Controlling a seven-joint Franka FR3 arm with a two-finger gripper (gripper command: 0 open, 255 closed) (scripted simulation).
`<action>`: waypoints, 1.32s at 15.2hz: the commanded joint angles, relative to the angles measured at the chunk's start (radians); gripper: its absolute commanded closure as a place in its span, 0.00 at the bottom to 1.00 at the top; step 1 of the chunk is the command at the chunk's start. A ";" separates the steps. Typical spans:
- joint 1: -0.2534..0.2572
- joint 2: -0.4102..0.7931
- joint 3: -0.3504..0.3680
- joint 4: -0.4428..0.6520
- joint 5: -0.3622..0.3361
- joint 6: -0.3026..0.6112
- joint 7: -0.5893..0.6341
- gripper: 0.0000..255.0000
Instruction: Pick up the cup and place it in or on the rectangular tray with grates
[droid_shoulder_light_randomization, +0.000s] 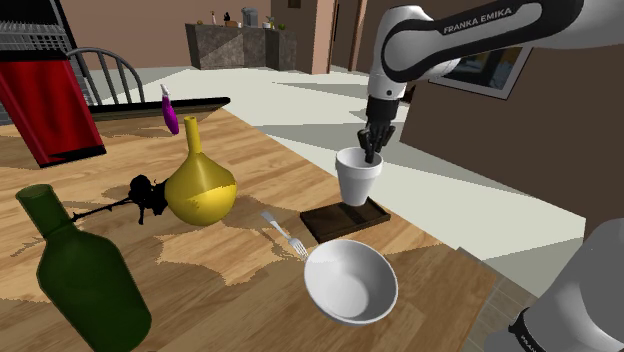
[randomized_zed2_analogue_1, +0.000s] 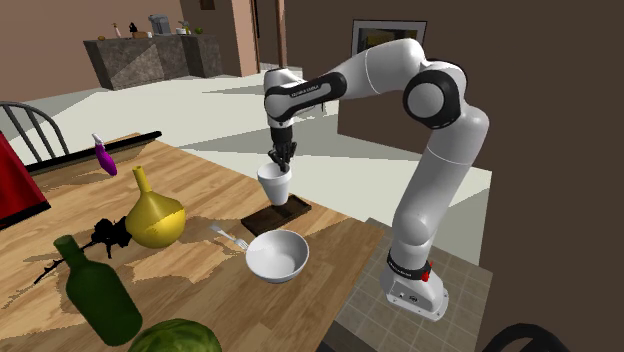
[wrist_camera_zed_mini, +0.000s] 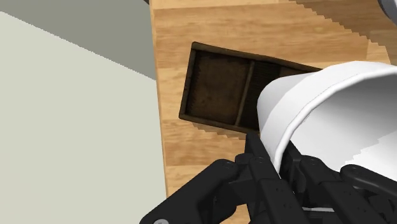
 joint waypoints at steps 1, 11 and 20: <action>0.000 0.009 0.000 -0.019 0.000 0.029 -0.002 1.00; 0.000 0.032 0.000 -0.071 0.002 0.105 -0.004 1.00; 0.000 0.032 0.000 -0.072 0.002 0.105 -0.004 0.00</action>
